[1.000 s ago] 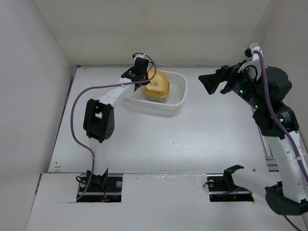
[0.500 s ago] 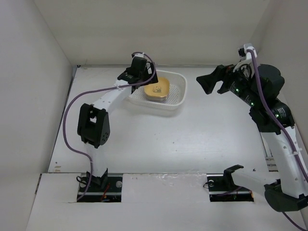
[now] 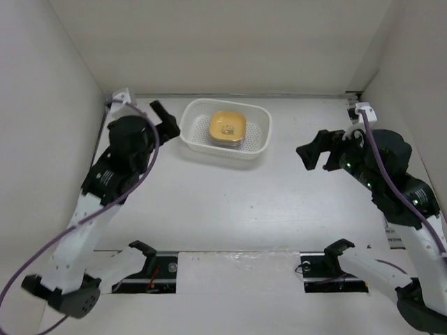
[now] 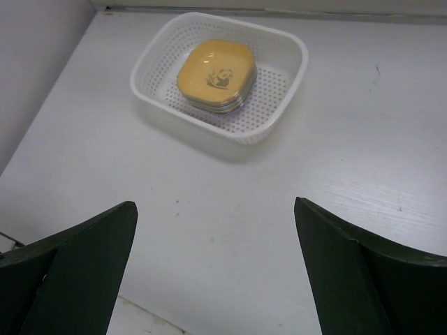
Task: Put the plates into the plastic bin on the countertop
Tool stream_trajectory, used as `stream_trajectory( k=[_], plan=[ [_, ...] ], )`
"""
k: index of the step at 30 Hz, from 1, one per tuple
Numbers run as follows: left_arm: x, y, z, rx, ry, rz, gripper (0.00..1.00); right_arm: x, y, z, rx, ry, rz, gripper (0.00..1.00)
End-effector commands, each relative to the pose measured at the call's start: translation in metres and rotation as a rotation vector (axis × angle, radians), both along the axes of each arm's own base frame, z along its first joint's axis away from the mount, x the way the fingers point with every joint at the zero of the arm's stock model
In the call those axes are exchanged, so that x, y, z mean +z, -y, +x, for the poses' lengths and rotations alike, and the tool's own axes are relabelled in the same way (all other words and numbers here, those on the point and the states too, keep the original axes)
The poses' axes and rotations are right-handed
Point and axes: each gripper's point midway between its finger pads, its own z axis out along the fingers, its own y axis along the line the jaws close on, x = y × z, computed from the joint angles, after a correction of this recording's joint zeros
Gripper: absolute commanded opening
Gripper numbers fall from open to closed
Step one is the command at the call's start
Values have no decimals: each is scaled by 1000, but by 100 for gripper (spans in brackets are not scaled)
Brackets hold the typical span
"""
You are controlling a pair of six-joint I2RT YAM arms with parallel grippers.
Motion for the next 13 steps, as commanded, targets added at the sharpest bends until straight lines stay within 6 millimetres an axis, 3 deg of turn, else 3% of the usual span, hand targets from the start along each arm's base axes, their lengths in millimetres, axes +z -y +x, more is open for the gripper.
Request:
stream_trajectory(
  k=[1, 4, 6, 10, 13],
  plan=[
    [-33, -35, -36, 77, -59, 65, 100, -5, 25, -18, -94, 0, -11, 100],
    [-45, -55, -77, 61, 18, 25, 100, -24, 53, -23, -215, -3, -70, 100],
    [-51, -62, -91, 64, 20, 14, 100, -24, 63, -32, -241, 24, -64, 100],
    [-56, -79, -113, 110, 8, 0, 100, -22, 64, -44, -218, 53, -41, 100],
    [-52, -79, -113, 107, 52, -28, 100, -24, 61, -42, -208, 44, -47, 100]
  ],
)
